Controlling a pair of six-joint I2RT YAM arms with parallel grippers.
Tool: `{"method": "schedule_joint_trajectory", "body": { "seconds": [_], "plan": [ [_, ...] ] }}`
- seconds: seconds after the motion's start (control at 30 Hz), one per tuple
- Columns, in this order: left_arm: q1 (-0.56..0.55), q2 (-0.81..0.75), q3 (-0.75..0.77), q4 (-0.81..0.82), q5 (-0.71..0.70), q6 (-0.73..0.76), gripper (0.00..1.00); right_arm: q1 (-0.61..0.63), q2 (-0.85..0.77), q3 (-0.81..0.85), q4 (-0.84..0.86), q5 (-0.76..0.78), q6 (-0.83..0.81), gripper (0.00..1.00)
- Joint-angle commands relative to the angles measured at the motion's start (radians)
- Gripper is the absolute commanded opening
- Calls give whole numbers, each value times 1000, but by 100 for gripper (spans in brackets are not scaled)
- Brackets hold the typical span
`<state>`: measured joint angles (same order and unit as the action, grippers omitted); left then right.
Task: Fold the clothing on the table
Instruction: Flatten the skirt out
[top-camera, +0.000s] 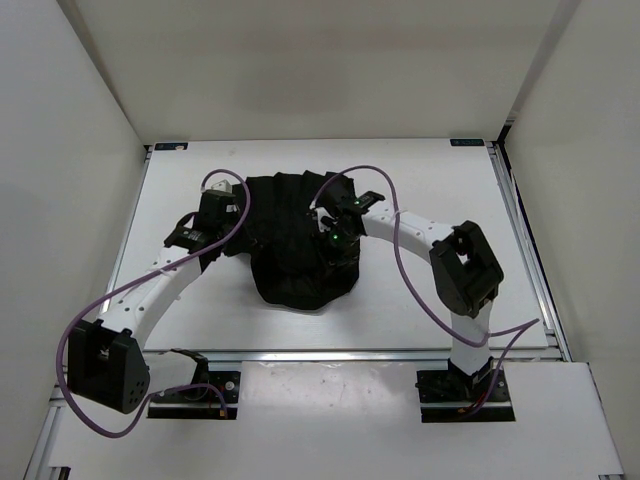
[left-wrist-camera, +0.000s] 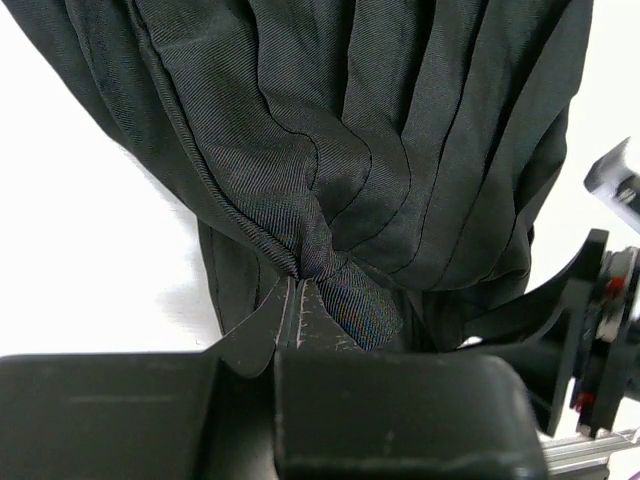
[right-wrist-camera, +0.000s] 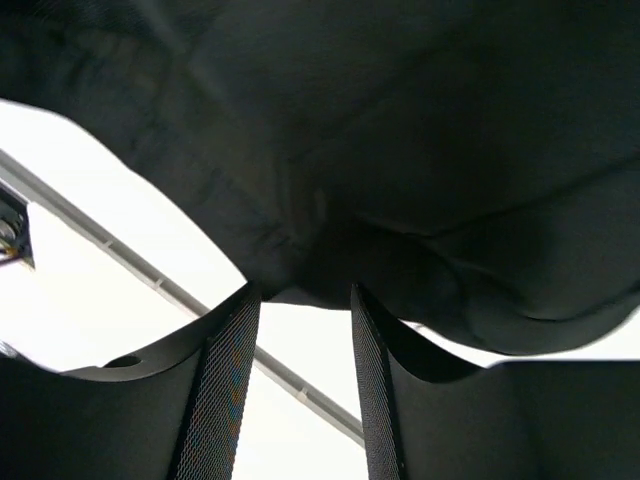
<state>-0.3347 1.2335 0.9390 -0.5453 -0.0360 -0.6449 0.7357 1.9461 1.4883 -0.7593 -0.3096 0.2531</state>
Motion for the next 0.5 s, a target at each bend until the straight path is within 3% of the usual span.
{"method": "schedule_joint_trajectory", "body": {
  "seconds": [0.0, 0.2, 0.47],
  "plan": [
    [3, -16, -5, 19, 10, -9, 0, 37, 11, 36, -49, 10, -32, 47],
    [8, -22, 0, 22, 12, -5, 0, 109, 80, 67, -124, 182, -54, 47],
    [13, -25, -12, 25, 19, -9, 0, 84, 93, 82, -152, 366, -46, 46]
  ]
}}
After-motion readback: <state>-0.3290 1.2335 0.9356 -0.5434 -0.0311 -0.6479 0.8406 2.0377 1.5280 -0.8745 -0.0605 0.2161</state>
